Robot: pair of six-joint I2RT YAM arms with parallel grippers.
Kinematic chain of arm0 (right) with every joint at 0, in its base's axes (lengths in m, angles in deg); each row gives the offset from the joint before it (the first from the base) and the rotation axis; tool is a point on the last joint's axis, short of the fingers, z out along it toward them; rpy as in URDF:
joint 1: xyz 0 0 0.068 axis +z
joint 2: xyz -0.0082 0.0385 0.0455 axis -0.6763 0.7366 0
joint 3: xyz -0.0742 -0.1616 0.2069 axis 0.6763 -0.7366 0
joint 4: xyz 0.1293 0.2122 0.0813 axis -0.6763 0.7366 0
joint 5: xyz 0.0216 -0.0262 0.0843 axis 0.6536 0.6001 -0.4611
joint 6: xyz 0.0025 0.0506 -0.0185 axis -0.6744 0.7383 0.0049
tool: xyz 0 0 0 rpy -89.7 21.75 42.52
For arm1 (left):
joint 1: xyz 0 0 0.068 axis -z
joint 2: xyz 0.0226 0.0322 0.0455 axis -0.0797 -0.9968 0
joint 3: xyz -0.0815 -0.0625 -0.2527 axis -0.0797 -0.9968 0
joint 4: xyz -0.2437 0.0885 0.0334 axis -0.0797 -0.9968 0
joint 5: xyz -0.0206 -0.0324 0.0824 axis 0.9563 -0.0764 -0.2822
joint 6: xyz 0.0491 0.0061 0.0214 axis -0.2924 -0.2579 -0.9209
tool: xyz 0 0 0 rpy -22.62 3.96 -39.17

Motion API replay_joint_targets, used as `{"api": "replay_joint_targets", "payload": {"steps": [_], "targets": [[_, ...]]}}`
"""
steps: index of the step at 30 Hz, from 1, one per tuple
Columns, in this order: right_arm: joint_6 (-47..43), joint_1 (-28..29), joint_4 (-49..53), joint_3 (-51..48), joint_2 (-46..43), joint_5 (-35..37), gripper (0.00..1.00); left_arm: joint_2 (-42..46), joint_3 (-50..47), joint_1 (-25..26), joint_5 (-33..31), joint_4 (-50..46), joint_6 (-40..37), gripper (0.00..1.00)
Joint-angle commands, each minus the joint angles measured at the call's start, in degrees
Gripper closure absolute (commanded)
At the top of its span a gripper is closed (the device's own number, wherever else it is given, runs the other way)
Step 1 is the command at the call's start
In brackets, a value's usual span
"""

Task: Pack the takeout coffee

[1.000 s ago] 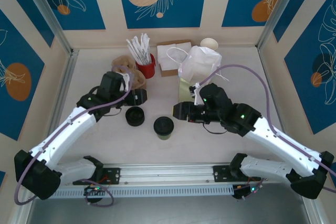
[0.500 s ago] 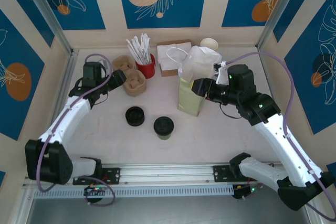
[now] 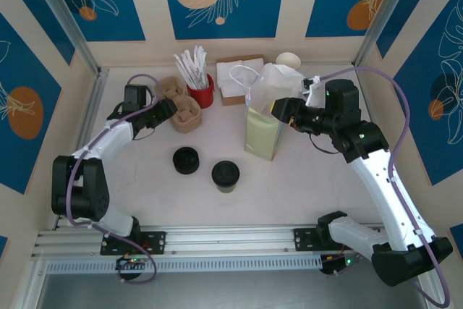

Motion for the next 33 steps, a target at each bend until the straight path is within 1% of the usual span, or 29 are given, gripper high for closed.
{"api": "replay_joint_targets", "payload": {"steps": [1, 23, 33], "targets": [[-0.7, -0.5, -1.3, 1.0, 0.4, -2.5, 0.49, -1.2, 2.2, -0.7, 1.6, 2.0, 0.7, 0.42], [-0.7, -2.0, -1.1, 1.0, 0.7, -3.4, 0.49, -5.0, 3.8, -0.7, 3.1, 3.2, 2.0, 0.46], [-0.7, -2.5, -0.9, 0.9, 0.6, -3.5, 0.48, -6.4, 3.7, -0.6, 5.3, 5.3, 3.6, 0.51]]}}
